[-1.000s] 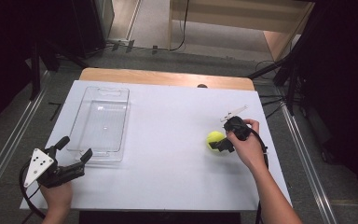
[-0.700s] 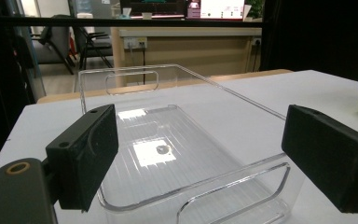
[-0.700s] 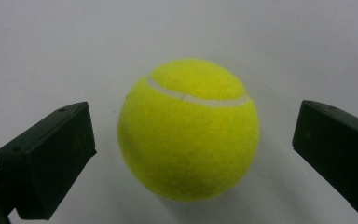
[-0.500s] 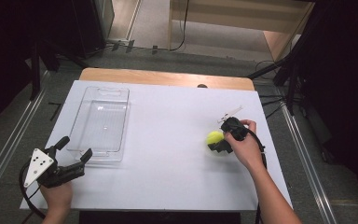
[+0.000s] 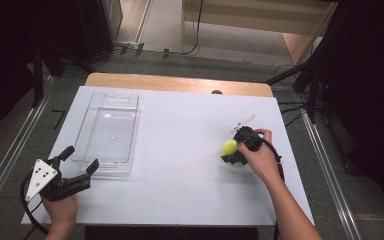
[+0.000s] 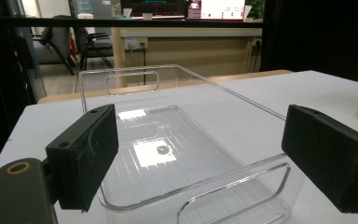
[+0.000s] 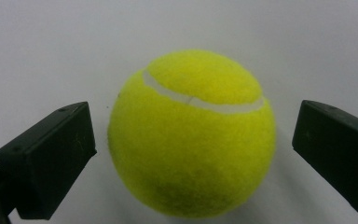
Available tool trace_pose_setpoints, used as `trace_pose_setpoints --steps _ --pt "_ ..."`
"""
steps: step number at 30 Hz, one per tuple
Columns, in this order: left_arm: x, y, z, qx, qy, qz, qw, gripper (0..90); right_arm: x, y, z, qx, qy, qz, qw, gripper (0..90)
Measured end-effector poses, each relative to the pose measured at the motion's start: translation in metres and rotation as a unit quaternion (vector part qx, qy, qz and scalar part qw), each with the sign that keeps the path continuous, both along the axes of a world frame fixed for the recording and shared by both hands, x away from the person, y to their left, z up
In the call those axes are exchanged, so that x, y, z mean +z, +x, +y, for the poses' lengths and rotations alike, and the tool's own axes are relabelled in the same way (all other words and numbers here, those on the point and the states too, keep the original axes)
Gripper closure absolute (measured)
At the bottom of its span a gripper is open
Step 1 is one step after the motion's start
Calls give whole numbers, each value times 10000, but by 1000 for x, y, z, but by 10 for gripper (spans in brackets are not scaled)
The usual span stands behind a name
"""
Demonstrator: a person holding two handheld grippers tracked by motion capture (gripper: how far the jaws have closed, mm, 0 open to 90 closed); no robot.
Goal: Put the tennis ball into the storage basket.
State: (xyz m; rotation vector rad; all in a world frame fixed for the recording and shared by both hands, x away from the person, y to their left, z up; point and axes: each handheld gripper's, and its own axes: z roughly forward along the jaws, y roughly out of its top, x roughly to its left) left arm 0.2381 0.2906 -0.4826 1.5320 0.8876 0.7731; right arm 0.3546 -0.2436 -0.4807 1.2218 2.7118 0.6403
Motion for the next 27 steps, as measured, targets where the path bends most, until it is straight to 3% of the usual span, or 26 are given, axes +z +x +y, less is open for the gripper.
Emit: trace_pose_setpoints --steps 13,16,22,23,27 --pt "0 0 0 -3 -11 -6 10000 113 -5 2 5 9 -190 66 9998 0" --pt "0 0 0 -7 -15 -8 10000 113 -5 2 5 1 -185 6 9998 80" --pt "0 0 0 -6 -1 -4 10000 113 -5 3 5 45 -190 44 9998 83" --pt "0 0 0 -6 -6 -5 10000 113 -5 2 5 13 -200 52 9998 136" --pt "0 0 0 -5 -5 -4 10000 113 -5 3 4 43 -176 60 9998 163"
